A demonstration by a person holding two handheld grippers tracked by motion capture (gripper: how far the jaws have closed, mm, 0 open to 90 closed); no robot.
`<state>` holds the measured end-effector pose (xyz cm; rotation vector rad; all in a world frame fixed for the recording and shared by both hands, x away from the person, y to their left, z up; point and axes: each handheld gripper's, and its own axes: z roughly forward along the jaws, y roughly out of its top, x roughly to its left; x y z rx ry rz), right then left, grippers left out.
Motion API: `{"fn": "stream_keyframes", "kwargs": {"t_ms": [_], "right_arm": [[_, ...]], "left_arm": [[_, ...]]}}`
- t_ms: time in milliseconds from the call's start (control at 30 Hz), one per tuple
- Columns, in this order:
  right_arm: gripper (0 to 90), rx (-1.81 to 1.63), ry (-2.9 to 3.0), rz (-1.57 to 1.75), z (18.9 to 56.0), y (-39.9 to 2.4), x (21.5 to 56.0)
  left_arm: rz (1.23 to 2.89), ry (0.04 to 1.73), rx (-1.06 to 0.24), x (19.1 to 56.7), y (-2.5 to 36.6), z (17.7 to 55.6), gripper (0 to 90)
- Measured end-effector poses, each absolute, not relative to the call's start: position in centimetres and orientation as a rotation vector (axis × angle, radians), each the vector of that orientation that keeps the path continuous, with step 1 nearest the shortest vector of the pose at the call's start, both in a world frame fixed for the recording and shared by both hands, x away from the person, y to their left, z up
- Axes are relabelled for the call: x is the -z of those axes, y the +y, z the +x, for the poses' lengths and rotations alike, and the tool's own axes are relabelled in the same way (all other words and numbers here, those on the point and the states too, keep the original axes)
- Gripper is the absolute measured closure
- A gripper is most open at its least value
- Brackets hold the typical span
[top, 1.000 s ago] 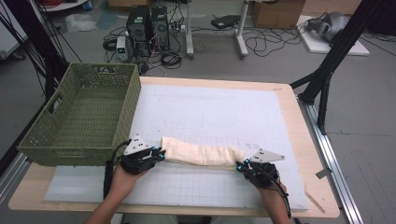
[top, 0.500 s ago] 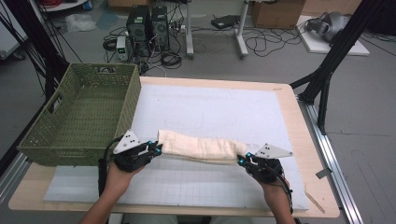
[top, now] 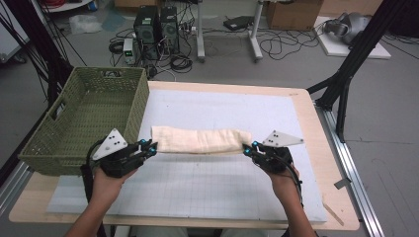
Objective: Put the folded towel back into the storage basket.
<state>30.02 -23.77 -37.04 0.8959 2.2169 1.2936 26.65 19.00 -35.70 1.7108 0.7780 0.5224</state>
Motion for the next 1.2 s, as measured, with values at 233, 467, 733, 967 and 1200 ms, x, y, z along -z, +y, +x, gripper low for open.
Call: {"fn": "stream_keyframes", "kwargs": {"t_ms": [233,467,733,967,1200], "right_arm": [[84.4,-1.309,2.219,0.830,32.1,-21.2,35.3],[84.4,-1.324,2.236,0.764,33.8,-18.1,33.9],[84.4,-1.343,2.241,0.702,35.8,-14.6,32.5],[84.4,-1.352,2.251,0.653,37.5,-11.7,31.3],[84.4,-1.368,2.263,0.598,39.0,-8.7,30.3]], "left_arm": [[1.687,0.794,-0.573,34.4,21.3,26.1,79.2],[1.658,0.827,-0.622,33.6,23.9,25.4,79.3],[1.635,0.853,-0.670,32.7,26.5,24.7,79.3],[1.612,0.883,-0.706,32.2,28.5,24.2,79.4],[1.589,0.916,-0.743,31.8,30.6,23.5,79.4]]}}
